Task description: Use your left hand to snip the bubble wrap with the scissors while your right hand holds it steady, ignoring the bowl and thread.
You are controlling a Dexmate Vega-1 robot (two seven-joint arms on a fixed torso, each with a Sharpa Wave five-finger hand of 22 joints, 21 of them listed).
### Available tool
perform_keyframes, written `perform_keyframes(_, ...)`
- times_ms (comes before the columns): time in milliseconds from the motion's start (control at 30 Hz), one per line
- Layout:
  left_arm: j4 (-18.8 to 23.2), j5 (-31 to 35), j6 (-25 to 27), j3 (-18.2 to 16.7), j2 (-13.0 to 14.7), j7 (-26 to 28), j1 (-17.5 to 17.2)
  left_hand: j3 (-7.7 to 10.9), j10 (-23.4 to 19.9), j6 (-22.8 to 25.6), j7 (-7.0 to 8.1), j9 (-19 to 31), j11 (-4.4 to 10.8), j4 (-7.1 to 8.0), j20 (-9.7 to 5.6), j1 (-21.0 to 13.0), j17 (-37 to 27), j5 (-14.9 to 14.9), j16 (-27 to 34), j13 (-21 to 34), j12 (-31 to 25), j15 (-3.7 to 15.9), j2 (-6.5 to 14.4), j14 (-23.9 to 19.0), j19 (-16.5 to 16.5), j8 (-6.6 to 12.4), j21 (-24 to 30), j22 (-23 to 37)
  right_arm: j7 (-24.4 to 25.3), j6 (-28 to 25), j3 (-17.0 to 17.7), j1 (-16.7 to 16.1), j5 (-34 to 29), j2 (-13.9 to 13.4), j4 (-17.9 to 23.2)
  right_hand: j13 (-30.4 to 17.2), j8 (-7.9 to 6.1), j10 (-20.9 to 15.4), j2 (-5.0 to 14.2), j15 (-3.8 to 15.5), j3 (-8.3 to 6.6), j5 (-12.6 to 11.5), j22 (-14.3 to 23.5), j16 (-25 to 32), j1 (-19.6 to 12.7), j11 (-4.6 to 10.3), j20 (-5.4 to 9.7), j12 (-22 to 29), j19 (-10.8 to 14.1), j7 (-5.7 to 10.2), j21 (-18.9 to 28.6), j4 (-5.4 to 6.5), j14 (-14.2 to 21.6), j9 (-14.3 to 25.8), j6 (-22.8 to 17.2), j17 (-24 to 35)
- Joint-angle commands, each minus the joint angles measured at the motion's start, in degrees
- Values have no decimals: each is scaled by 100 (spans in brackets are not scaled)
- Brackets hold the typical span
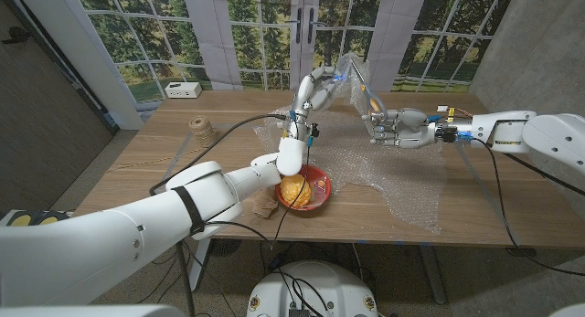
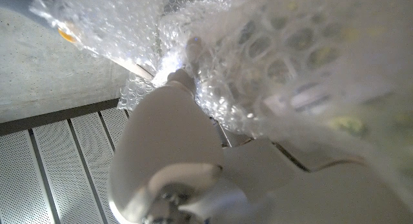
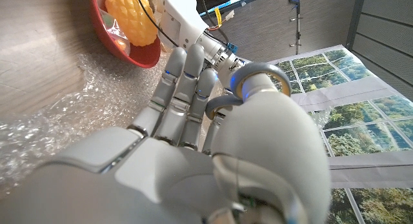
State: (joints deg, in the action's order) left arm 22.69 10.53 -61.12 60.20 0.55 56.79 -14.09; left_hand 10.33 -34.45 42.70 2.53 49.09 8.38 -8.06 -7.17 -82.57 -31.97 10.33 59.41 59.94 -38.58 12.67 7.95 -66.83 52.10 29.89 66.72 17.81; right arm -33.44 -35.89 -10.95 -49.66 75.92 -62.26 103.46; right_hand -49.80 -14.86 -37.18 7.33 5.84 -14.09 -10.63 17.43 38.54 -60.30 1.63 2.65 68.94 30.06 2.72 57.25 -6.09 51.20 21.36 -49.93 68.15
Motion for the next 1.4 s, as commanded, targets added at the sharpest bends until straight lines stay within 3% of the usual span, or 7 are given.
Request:
perform_keyframes(33,141,328,-7,-29,169,19,22,-5,-88,70,-35,-32,-18,-34,-526,-52,-19,13,48,7,-47,21,-48,-47,53,12,46,16,-320,79,-109,61,-158,-55,37,24,-62,-877,343,728,-341,13,11,-6,-365,769,158,7,-23,-116,61,283,93,63,-88,-5)
perform_keyframes(267,837,578,316,-284,494,-334,-131,-12,-118,77,-28,-111,-62,-42,-525,-75,-25,11,67,57,-86,19,-57,-62,64,-11,66,2,-327,-94,-194,99,-103,-97,61,70,-83,-907,329,729,-365,30,3,-25,-372,771,148,-12,28,-126,182,242,134,177,-108,-72)
perform_keyframes(600,1374,778,602,-718,647,-705,-420,-27,-170,80,-24,-201,-64,-39,-519,-86,-34,7,91,37,-87,19,-69,-74,73,-36,91,-19,-310,-142,-196,39,58,-32,26,42,-88,-895,328,727,-393,40,-12,-32,-358,766,159,-1,18,-134,283,219,173,291,-100,-89)
perform_keyframes(933,1448,859,572,-983,633,-773,-564,-34,-169,85,12,-269,-61,-27,-514,-84,-15,6,84,48,-85,19,-60,-56,71,-51,101,-42,-84,-104,-69,-87,153,-42,86,69,-85,-909,316,727,-428,48,-47,-47,-307,782,170,-19,-39,-119,426,199,197,462,-86,-84)
perform_keyframes(1200,957,1037,238,-983,465,-311,-453,-39,-169,112,-8,-329,-61,-26,-516,-90,-14,5,96,62,-85,19,-62,-61,72,-54,109,-56,223,-181,70,-240,409,-5,97,68,-80,-916,313,730,-446,50,-75,-60,-282,816,180,-22,-57,-111,519,179,213,544,-111,-97)
perform_keyframes(1333,792,1041,154,-927,423,-226,-387,-40,-178,100,-19,-351,-54,-25,-515,-92,-7,6,94,45,-76,19,-60,-57,69,-63,110,-63,147,-120,88,-268,383,7,85,124,31,-955,179,718,-367,73,-97,-40,-241,826,185,-47,-40,-23,587,127,251,515,23,-128)
perform_keyframes(1400,724,1033,122,-893,404,-190,-360,-42,-177,102,-8,-360,-62,-25,-513,-91,-5,5,94,40,-72,19,-63,-57,70,-65,115,-59,-10,-73,39,-225,267,-13,77,87,132,-962,-16,702,-225,90,-119,-19,-132,827,164,-24,-18,-17,641,99,260,448,95,-153)
